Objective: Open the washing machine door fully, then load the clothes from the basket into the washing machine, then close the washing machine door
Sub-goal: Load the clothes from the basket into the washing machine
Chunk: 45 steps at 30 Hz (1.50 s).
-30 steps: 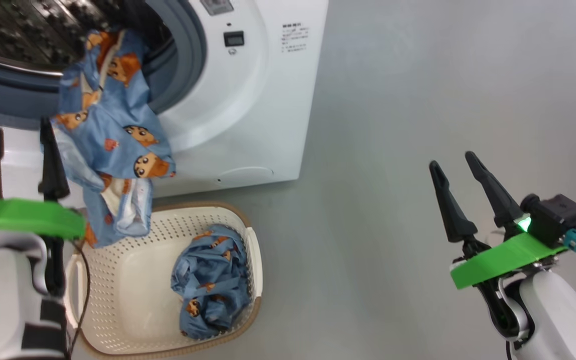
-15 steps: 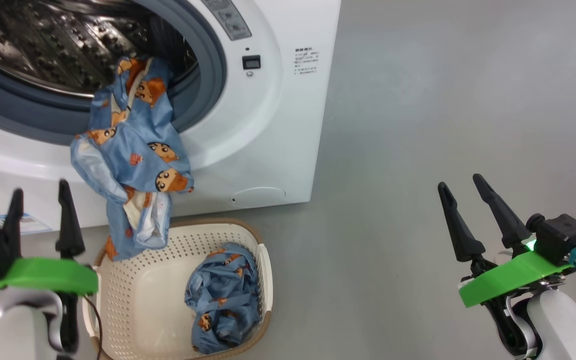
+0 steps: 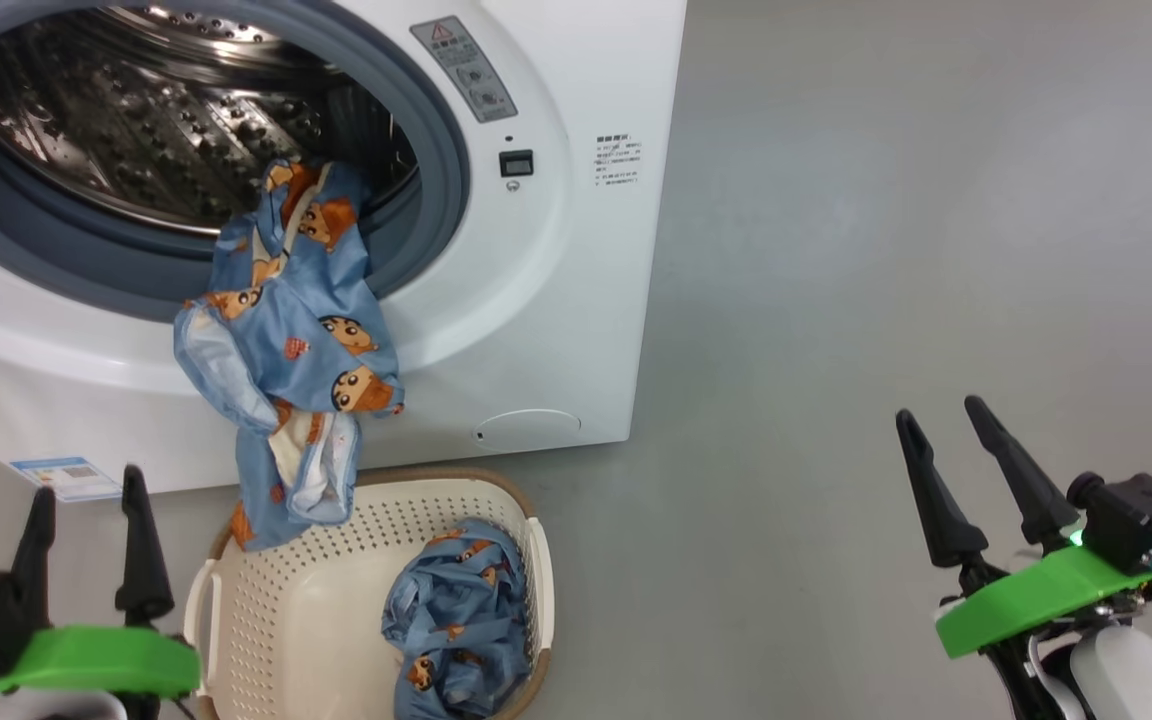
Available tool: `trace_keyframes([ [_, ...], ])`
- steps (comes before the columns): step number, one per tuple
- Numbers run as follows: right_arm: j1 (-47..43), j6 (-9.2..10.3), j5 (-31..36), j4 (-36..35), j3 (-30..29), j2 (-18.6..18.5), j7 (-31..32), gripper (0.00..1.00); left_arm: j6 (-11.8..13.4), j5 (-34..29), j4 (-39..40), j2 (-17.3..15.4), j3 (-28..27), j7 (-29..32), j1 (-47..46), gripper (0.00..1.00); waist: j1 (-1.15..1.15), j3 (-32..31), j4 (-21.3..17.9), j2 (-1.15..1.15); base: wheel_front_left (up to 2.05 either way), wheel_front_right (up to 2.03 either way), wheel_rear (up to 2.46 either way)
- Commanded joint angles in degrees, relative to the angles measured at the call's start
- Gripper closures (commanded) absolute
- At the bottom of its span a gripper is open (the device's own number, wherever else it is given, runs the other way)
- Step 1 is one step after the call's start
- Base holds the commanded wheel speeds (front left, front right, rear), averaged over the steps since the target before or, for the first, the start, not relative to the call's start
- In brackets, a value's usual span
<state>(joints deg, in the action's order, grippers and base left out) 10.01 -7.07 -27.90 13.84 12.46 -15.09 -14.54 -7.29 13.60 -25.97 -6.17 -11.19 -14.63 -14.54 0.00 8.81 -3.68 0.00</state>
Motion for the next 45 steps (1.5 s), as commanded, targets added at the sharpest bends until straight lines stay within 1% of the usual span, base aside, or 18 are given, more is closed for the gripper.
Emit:
trace_keyframes([
  [1,-0.91,-0.42,-0.33,-1.27,0.53,-1.13,-0.46,0.00,-0.19,0.26,1.80,-1.30,-1.86,-0.37,0.29,0.00,0.00,-0.29,0.01,0.00,0.00,0.00,0.00],
  [15,-2.94,-0.42,-0.45,-1.73,-0.39,-1.46,-0.46,0.00,-0.19,0.30,7.07,0.04,-3.83,-0.37,7.64,0.00,0.00,-1.69,0.70,0.00,0.00,0.00,0.00],
  [36,-2.74,-0.42,-0.36,-1.65,-0.24,-1.38,-0.46,0.00,-0.20,0.00,8.72,0.56,-4.16,-0.37,8.49,0.00,0.00,-1.73,0.75,0.00,0.00,0.00,0.00],
  [45,-2.62,-0.42,-0.30,-1.77,-0.27,-1.31,-0.46,0.00,-0.20,0.13,8.49,0.30,-4.03,-0.37,8.30,0.00,0.00,-1.39,0.79,0.00,0.00,0.00,0.00],
])
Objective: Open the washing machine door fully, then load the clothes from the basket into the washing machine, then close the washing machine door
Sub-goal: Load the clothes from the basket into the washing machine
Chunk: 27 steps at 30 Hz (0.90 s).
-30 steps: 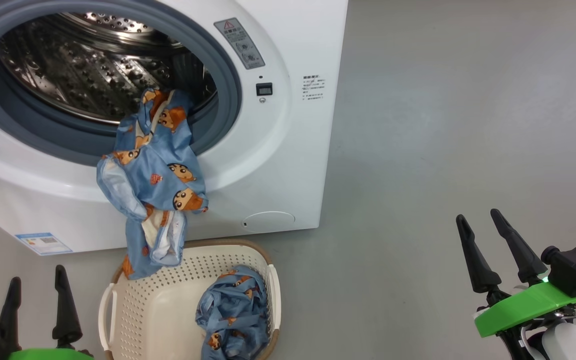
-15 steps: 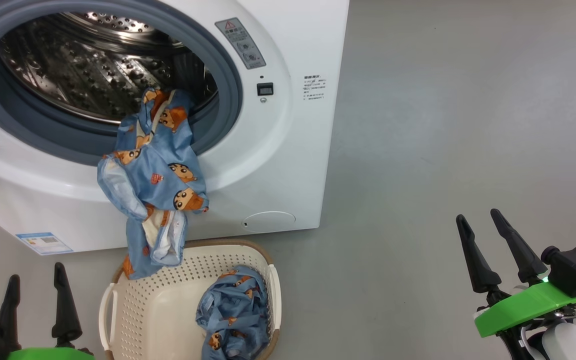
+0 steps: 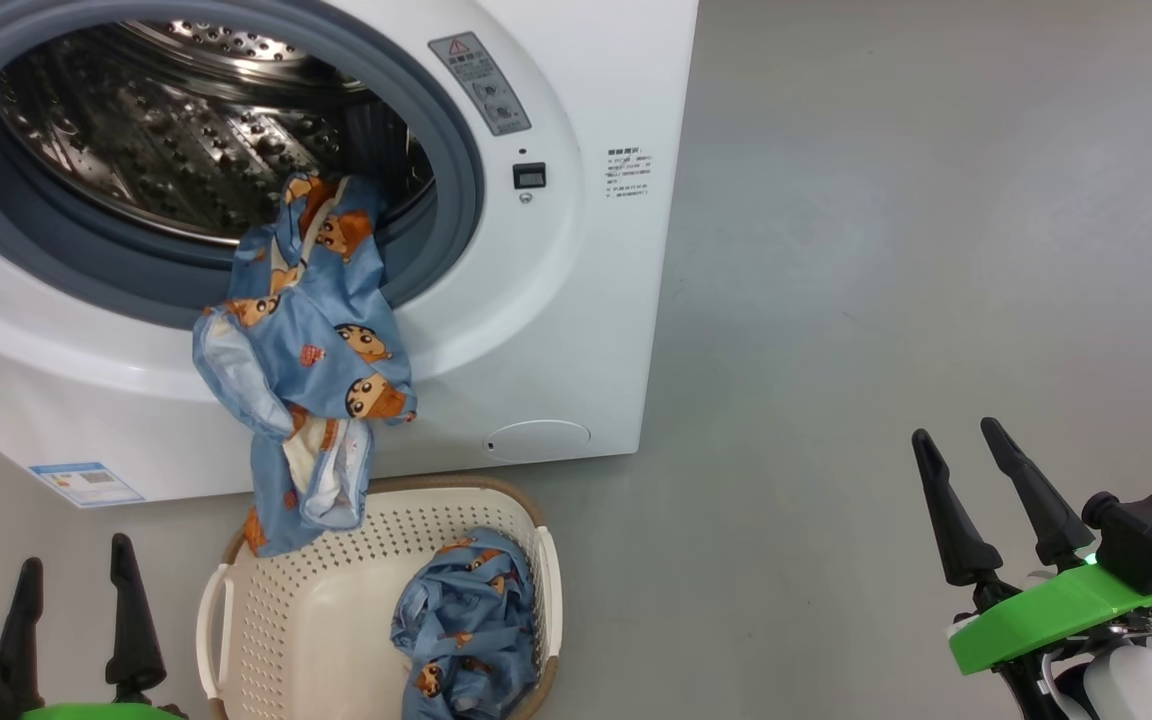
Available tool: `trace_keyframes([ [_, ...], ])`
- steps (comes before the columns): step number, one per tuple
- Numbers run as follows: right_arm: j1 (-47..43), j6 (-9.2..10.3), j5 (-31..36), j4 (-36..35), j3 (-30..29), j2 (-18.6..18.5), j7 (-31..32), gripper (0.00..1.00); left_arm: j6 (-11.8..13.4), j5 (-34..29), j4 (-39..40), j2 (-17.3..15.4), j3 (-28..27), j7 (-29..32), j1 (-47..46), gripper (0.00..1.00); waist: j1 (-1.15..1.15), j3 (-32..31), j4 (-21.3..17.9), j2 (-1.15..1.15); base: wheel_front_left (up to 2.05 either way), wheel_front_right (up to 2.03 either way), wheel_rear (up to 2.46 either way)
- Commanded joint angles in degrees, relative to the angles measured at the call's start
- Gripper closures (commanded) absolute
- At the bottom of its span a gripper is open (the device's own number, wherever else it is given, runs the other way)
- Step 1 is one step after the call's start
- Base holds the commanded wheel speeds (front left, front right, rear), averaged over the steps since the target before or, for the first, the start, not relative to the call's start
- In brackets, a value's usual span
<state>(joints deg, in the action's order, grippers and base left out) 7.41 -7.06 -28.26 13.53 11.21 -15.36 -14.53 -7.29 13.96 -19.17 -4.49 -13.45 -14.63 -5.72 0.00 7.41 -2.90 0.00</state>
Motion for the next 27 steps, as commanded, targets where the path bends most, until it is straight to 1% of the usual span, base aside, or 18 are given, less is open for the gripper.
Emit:
trace_keyframes([
  [1,-0.01,-0.43,0.07,-1.46,1.00,-1.03,-0.47,0.00,-0.20,-0.20,1.66,-1.42,-1.75,-0.37,-0.55,0.00,0.00,0.03,0.01,0.00,0.00,0.00,0.00],
  [14,0.22,-0.43,0.08,-1.75,1.14,-0.92,-0.47,0.00,-0.20,0.12,1.31,-1.36,-1.27,-0.37,-0.60,0.00,0.00,0.65,-0.07,0.00,0.00,0.00,0.00],
  [21,1.27,-0.43,0.38,-2.31,1.12,-0.54,-0.47,0.00,-0.20,1.25,-0.76,-1.74,-0.01,-0.37,-2.49,0.00,0.00,3.33,-0.37,0.00,0.00,0.00,0.00],
  [27,2.85,-0.43,0.72,-2.63,1.28,-0.15,-0.47,0.00,-0.20,2.52,-4.60,-2.65,1.89,-0.37,-5.57,0.00,0.00,6.53,-0.82,0.00,0.00,0.00,0.00],
])
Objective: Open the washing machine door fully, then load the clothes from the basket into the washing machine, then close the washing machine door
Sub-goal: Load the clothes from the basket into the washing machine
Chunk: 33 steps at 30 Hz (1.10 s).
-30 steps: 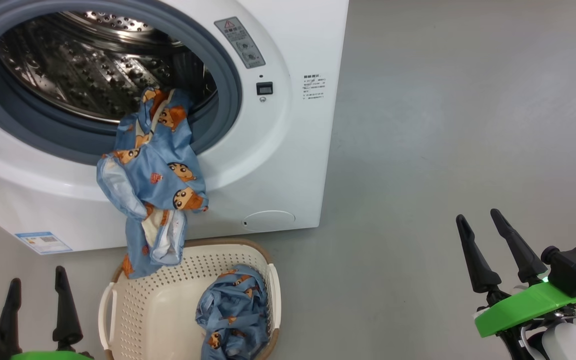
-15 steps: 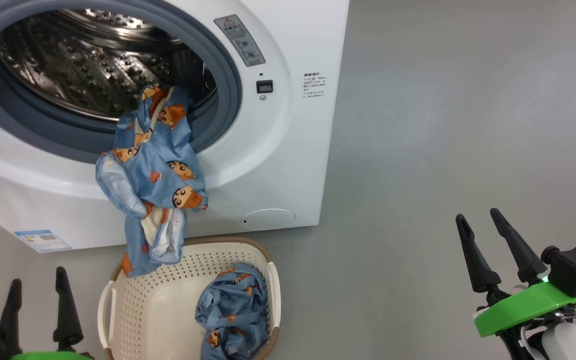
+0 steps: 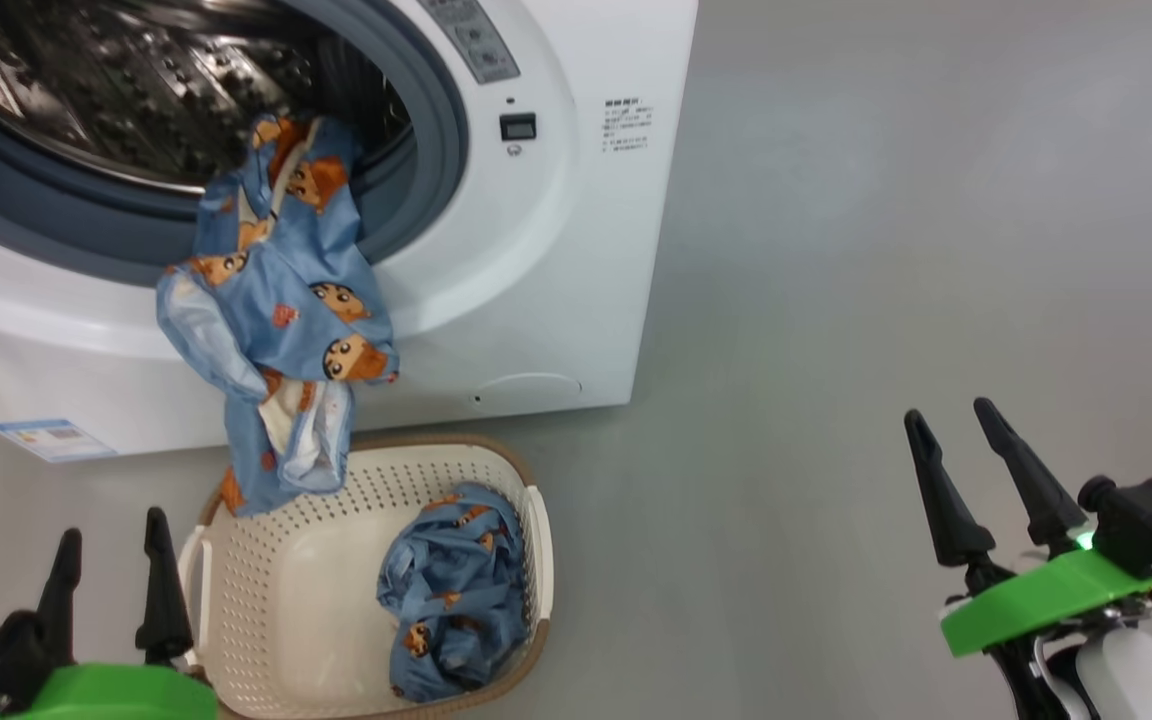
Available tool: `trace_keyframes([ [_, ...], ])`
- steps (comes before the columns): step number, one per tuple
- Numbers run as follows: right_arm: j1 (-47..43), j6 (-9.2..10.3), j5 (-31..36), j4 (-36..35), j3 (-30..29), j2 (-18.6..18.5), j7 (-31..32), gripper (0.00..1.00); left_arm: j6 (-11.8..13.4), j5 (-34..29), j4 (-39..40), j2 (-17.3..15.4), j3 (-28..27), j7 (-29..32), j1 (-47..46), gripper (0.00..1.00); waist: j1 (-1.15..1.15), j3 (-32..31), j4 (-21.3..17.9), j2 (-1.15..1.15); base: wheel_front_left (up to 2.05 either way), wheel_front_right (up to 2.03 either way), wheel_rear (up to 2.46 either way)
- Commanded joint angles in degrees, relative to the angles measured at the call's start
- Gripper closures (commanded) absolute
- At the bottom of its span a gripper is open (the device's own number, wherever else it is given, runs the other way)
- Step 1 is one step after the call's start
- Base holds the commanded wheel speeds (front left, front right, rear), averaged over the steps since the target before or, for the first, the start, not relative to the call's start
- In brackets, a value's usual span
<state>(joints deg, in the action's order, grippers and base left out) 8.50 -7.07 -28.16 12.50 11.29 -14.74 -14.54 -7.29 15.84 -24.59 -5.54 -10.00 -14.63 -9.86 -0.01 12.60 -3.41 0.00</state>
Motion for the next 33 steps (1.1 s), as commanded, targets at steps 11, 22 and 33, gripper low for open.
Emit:
trace_keyframes([
  [11,5.55,-0.42,1.53,-2.16,1.85,0.06,-0.46,0.00,-0.20,2.95,-8.53,-4.18,3.35,-0.37,-10.15,0.00,0.01,8.32,-1.37,0.00,0.00,0.00,0.00],
  [22,9.58,-0.42,2.49,-2.82,2.72,1.37,-0.46,0.00,-0.20,5.22,-17.11,-7.03,8.38,-0.37,-18.90,0.00,0.01,15.09,-2.92,0.00,0.00,0.00,0.00],
  [33,12.73,-0.42,3.04,-2.91,4.17,2.81,-0.46,0.00,-0.20,8.45,-26.28,-10.70,13.45,-0.37,-26.88,0.00,0.01,20.54,-5.12,0.00,0.00,0.00,0.00],
])
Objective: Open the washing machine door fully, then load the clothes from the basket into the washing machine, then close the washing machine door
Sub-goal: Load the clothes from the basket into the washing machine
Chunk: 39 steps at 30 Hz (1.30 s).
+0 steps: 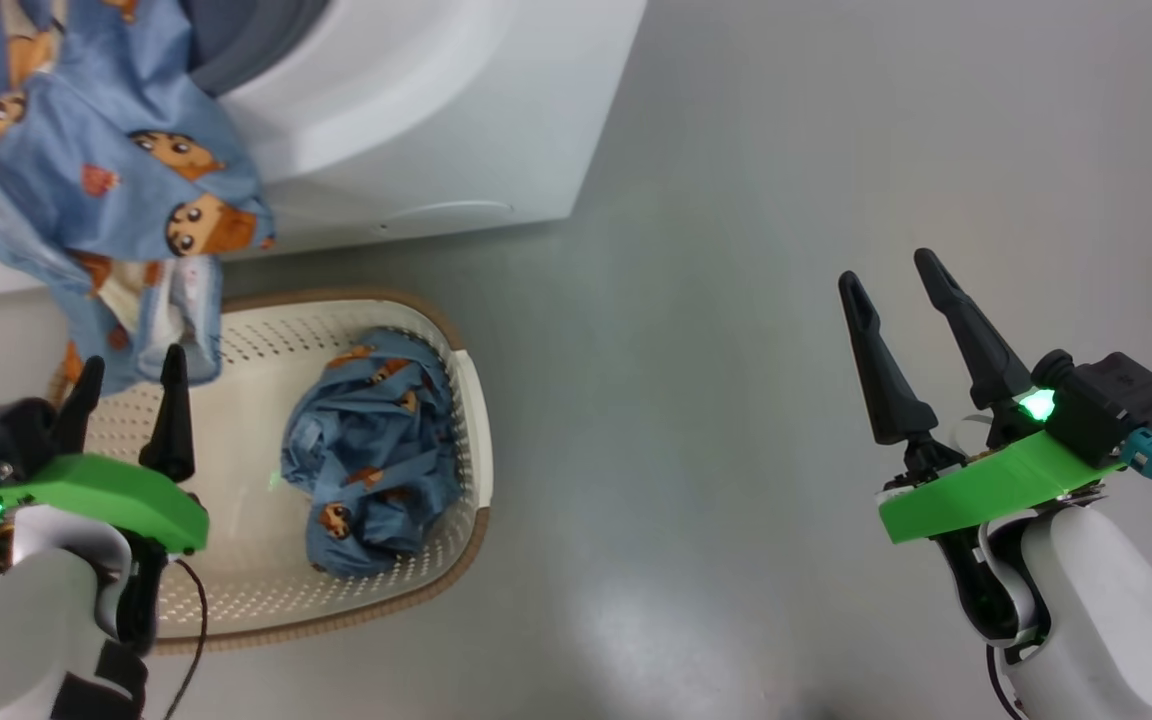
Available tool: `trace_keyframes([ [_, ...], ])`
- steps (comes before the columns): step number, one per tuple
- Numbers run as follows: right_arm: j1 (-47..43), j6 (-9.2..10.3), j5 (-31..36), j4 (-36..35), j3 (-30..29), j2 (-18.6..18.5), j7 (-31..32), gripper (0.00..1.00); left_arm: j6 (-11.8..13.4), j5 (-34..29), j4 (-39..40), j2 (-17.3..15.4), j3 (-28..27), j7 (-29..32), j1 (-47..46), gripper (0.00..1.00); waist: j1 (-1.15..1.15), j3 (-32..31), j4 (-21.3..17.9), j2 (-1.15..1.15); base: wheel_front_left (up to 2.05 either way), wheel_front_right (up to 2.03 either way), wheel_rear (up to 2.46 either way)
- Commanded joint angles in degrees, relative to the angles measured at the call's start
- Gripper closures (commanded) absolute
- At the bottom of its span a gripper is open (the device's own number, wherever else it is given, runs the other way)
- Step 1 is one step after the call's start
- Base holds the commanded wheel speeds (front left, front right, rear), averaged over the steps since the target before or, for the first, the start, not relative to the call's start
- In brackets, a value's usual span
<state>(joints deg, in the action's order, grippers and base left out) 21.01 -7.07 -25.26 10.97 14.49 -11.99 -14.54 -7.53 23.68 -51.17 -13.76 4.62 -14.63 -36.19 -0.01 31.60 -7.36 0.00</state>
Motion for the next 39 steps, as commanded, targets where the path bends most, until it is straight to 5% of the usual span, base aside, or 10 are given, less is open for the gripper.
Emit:
trace_keyframes([
  [1,0.38,-0.42,0.17,-1.41,1.10,0.16,-0.46,0.00,0.04,0.84,-0.51,-2.82,-0.77,-0.37,-1.18,0.00,0.01,1.94,-1.35,0.00,0.00,0.00,0.00],
  [19,3.33,-0.42,0.73,-2.36,2.62,1.53,-0.46,0.00,0.06,2.54,-13.33,-8.88,1.08,-0.37,-14.10,0.00,0.01,8.26,-4.01,0.00,0.00,0.00,0.00],
  [37,5.40,-0.42,1.12,-2.61,3.67,2.23,-0.46,0.00,0.05,2.48,-18.23,-10.48,2.57,-0.37,-20.76,0.00,0.01,11.52,-4.98,0.00,0.00,0.00,0.00],
  [38,5.51,-0.42,1.10,-2.60,3.75,2.26,-0.46,0.00,0.05,2.62,-18.36,-10.58,2.68,-0.37,-20.98,0.17,0.01,11.58,-5.04,0.00,0.00,0.00,0.00],
  [39,5.60,-0.42,1.10,-2.59,3.79,2.29,-0.46,0.00,0.05,2.81,-18.32,-10.62,2.76,-0.37,-21.20,0.45,0.01,11.60,-5.08,0.00,0.00,0.00,0.00],
])
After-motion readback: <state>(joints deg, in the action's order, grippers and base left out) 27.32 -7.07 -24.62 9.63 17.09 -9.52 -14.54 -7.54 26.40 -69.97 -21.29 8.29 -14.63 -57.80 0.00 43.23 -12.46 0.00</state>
